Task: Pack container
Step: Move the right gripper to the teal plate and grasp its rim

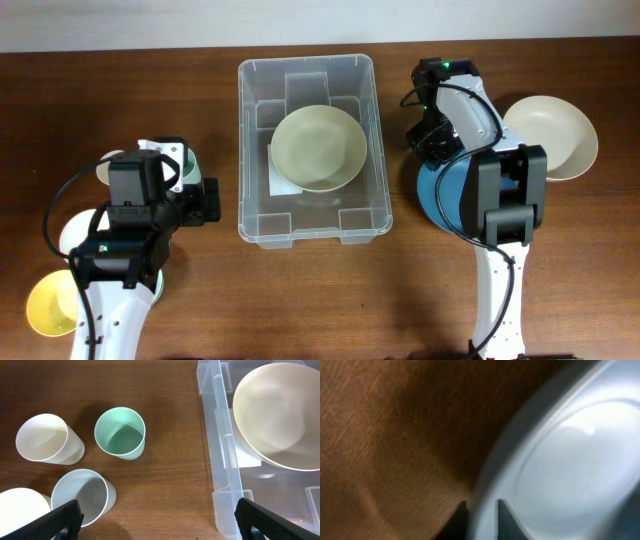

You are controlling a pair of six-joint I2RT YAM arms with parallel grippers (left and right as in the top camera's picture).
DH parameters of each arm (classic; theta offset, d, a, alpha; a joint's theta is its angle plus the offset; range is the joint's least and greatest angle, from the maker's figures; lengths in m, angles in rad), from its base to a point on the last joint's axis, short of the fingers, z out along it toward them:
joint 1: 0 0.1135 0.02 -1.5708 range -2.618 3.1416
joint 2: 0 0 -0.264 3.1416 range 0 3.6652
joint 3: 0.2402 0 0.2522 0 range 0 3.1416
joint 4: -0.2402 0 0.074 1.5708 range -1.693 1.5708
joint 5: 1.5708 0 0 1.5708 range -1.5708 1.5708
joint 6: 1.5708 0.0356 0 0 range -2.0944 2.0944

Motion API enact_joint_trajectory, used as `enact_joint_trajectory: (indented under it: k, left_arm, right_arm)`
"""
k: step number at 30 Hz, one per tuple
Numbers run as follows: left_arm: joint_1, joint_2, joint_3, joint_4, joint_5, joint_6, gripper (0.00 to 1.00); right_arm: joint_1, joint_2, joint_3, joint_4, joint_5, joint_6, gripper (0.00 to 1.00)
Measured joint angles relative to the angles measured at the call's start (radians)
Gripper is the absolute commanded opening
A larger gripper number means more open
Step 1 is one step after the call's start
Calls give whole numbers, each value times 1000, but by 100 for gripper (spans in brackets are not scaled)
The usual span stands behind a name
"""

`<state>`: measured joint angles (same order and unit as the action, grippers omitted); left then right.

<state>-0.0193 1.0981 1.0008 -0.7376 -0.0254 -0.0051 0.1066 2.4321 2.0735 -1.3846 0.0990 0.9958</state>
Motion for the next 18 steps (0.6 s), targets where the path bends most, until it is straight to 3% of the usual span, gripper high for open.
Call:
enact_joint_trajectory:
  k: [18]
  left_arm:
    - [0,0,0,0,0,0,99]
  right_arm:
    - [0,0,0,-63,12,0,4]
